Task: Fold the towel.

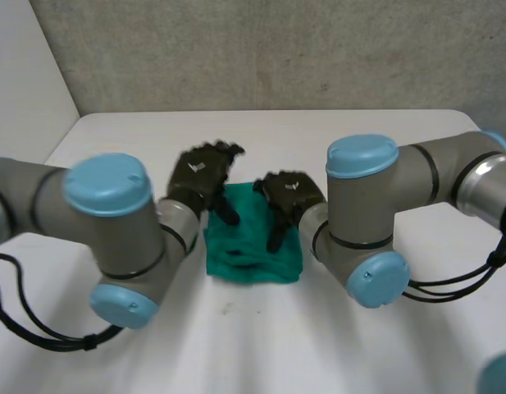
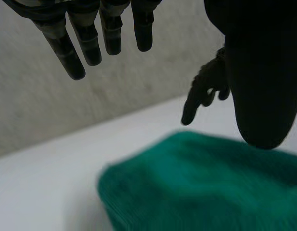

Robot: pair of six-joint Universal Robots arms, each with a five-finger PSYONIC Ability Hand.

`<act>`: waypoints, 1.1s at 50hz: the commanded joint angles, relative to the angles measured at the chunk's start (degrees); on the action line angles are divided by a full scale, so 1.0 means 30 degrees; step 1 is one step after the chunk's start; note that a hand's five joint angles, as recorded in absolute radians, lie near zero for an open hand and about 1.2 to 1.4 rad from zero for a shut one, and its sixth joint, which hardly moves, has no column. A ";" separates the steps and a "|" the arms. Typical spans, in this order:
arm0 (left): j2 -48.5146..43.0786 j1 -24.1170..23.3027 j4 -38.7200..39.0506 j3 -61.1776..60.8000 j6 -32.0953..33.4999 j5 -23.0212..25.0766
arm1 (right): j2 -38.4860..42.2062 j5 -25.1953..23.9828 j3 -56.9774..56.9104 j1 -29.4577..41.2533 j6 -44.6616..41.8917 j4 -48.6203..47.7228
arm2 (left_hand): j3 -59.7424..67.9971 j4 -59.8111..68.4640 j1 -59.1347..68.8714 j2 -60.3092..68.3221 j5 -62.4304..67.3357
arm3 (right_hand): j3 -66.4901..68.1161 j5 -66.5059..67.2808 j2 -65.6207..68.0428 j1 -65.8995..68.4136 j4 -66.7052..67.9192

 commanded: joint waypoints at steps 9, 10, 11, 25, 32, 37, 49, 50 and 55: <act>-0.2384 0.0054 -0.2536 0.0420 0.3687 -0.1909 | 0.1818 -0.0055 -0.1360 -0.0785 -0.0039 0.2940 | 0.1579 0.1499 0.1517 0.1593 0.1986 | -0.0697 -0.1331 -0.0906 -0.0562 -0.1066; -0.2296 0.0054 -0.2536 0.0332 0.3805 -0.1910 | 0.1498 0.0091 -0.1331 -0.0756 -0.0040 0.2969 | 0.1524 0.1443 0.1461 0.1538 0.1931 | -0.0697 -0.1331 -0.0906 -0.0562 -0.1066; -0.1947 0.0054 -0.2565 0.0157 0.3894 -0.1910 | 0.1234 0.0179 -0.1301 -0.0726 -0.0040 0.2969 | 0.1468 0.1387 0.1405 0.1482 0.1875 | -0.0697 -0.1331 -0.0906 -0.0562 -0.1066; 0.3674 0.0141 -0.2856 0.0213 0.1906 -0.0712 | -0.4301 0.2112 0.0220 -0.1778 0.0019 0.1799 | 0.0794 0.0714 0.0732 0.0808 0.1201 | -0.0697 -0.1331 -0.0906 -0.0562 -0.1066; 0.6227 0.1955 -0.5315 0.1033 0.0323 0.0082 | -0.8370 0.3372 0.2239 -0.3535 -0.0215 0.0773 | 0.0794 0.0714 0.0732 0.0808 0.1201 | -0.0697 -0.1331 -0.0906 -0.0562 -0.1066; 0.7955 0.4032 -0.8183 0.2028 -0.1813 0.1688 | -1.0485 0.3403 0.3385 -0.4826 -0.0186 0.0801 | 0.0571 0.0490 0.0509 0.0585 0.0978 | -0.0697 -0.1331 -0.0906 -0.0562 -0.1066; 1.0068 0.5474 -0.9010 0.1563 -0.2170 0.3159 | -1.2685 0.3110 0.4558 -0.6088 -0.0244 0.1035 | -0.0437 -0.0518 -0.0500 -0.0424 -0.0031 | -0.0697 -0.1331 -0.0906 -0.0562 -0.1066; 1.0097 0.5444 -0.9010 0.1475 -0.2170 0.3130 | -1.2685 0.3110 0.4529 -0.6088 -0.0274 0.1093 | -0.0439 -0.0520 -0.0502 -0.0425 -0.0032 | -0.0697 -0.1331 -0.0906 -0.0562 -0.1066; 1.0156 0.5327 -0.8981 0.0976 -0.2170 0.3129 | -1.2744 0.3081 0.4763 -0.6058 -0.0420 0.0948 | -0.0719 -0.0800 -0.0782 -0.0706 -0.0313 | -0.0697 -0.1331 -0.0906 -0.0562 -0.1066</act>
